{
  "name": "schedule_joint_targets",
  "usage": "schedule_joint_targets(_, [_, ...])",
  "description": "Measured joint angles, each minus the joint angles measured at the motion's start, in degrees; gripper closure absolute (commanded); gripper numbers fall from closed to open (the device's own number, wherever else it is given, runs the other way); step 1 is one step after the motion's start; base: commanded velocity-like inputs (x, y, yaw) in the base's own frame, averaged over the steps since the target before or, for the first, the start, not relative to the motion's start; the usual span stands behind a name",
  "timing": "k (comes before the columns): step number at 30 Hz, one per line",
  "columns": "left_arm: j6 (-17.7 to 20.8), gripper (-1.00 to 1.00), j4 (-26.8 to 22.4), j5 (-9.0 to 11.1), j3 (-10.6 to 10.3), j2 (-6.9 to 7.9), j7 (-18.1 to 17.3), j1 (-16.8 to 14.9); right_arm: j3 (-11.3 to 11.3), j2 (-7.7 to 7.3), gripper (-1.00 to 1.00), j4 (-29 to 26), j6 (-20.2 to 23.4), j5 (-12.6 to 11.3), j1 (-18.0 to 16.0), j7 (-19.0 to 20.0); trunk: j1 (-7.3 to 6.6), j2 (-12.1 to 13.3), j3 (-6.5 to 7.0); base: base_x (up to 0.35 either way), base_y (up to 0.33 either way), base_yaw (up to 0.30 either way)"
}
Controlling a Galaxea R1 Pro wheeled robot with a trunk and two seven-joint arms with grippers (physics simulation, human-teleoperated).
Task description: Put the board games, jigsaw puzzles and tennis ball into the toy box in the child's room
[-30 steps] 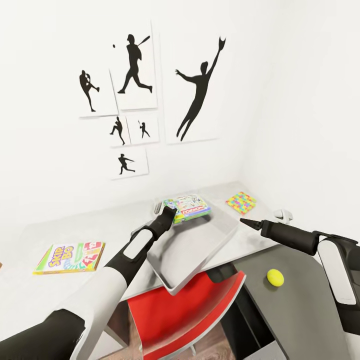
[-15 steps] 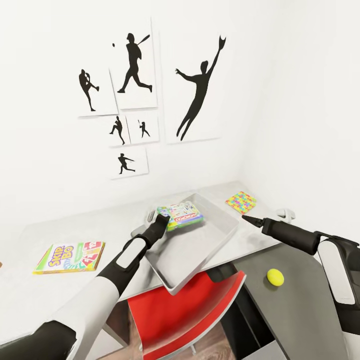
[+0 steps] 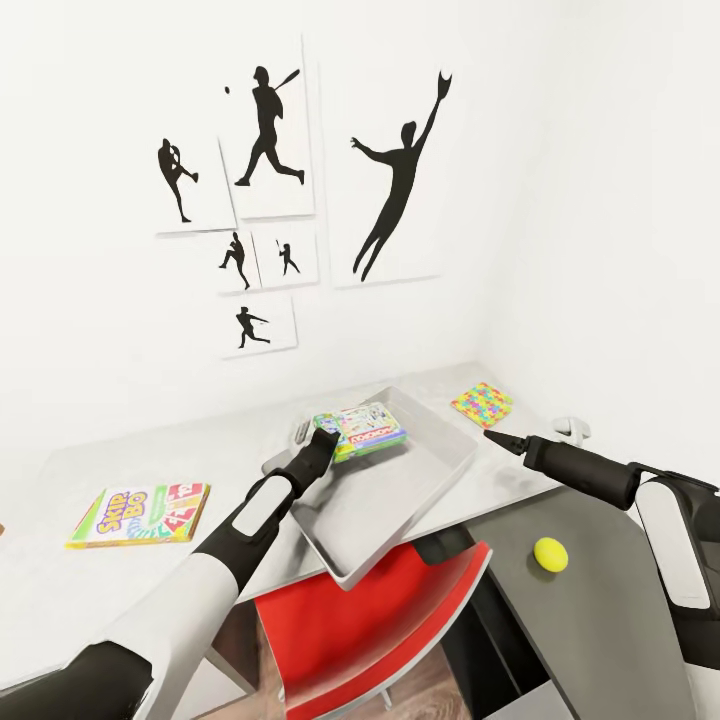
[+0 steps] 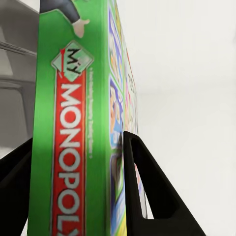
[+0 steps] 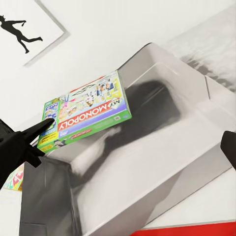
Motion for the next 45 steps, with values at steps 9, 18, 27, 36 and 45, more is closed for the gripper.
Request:
schedule_joint_targets(9, [0.0, 1.0, 0.0, 0.0, 0.0, 0.0, 0.0, 0.0, 0.0, 0.0, -1.0, 0.0, 0.0, 0.0, 0.0, 0.0, 0.0, 0.0, 0.0, 0.0, 0.0, 0.0])
schedule_joint_targets(18, [0.6, 1.0, -0.1, 0.0, 0.0, 0.23, 0.2, -0.9, -0.7, -0.32, -1.0, -0.4, 2.3, -0.2, -0.4, 0.2, 0.0, 0.0, 0.0, 0.0, 0.0, 0.0])
schedule_joint_targets(27, [1.1, 1.0, -0.1, 0.0, -0.2, 0.21, 1.1, -2.1, -1.2, -0.49, -1.0, -0.6, 3.4, -0.4, -0.5, 0.3, 0.0, 0.0, 0.0, 0.0, 0.0, 0.0])
schedule_joint_targets(36, [1.3, 1.0, -0.3, -0.1, -0.4, 0.0, 1.7, -3.1, -1.4, -0.59, -1.0, -0.7, 3.4, -0.3, -0.6, 0.3, 0.0, 0.0, 0.0, 0.0, 0.0, 0.0])
schedule_joint_targets(45, [1.3, 1.0, -0.4, 0.1, -0.5, 0.01, 1.9, -3.0, -1.4, -0.65, -1.0, -0.7, 3.4, -0.3, -0.6, 0.3, 0.0, 0.0, -0.06, 0.0, 0.0, 0.0])
